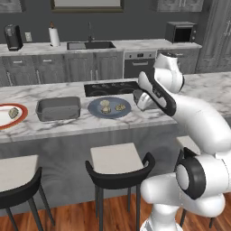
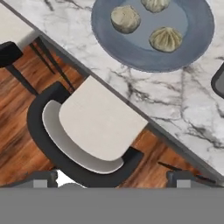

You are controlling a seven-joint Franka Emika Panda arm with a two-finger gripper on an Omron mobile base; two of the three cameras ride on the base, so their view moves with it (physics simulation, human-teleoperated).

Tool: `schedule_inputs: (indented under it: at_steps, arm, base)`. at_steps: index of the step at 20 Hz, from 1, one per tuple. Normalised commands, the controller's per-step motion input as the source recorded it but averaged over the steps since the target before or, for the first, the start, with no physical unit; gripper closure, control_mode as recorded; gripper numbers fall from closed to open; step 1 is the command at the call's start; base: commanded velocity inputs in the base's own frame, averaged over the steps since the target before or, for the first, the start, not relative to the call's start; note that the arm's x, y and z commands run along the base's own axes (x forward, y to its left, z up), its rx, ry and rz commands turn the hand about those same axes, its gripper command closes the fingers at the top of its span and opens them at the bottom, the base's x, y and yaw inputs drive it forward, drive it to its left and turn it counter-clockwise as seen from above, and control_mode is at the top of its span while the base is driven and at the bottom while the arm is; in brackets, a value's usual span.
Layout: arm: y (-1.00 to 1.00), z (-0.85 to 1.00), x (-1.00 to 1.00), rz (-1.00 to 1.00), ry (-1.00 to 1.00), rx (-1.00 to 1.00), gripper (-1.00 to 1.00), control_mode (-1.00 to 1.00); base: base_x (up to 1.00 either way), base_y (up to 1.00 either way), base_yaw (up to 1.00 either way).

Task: Place two dumplings into each of the tupperware containers and then place the containers in the fridge.

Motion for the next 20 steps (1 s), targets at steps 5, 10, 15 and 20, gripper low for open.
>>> schedule_inputs:
  at_steps: [5,10,15,20]
  arm:
    - [0.25,-0.25,0.69,0.17,0.0,-0.01,-1.0,-1.0]
    - [0.11,-0.36,0.71,0.17,0.0,0.0,-1.0,-1.0]
    - [0.21,-0.34,0.64,0.13,-0.01,-0.02,-1.0,-1.0]
    - [0.02,-0.34,0.64,0.1,-0.07,0.0,-1.0,-1.0]
  base:
    - [0.0,0.0,0.0]
    - [0.0,0.0,0.0]
    - [0.0,0.0,0.0]
    - [0.0,0.0,0.0]
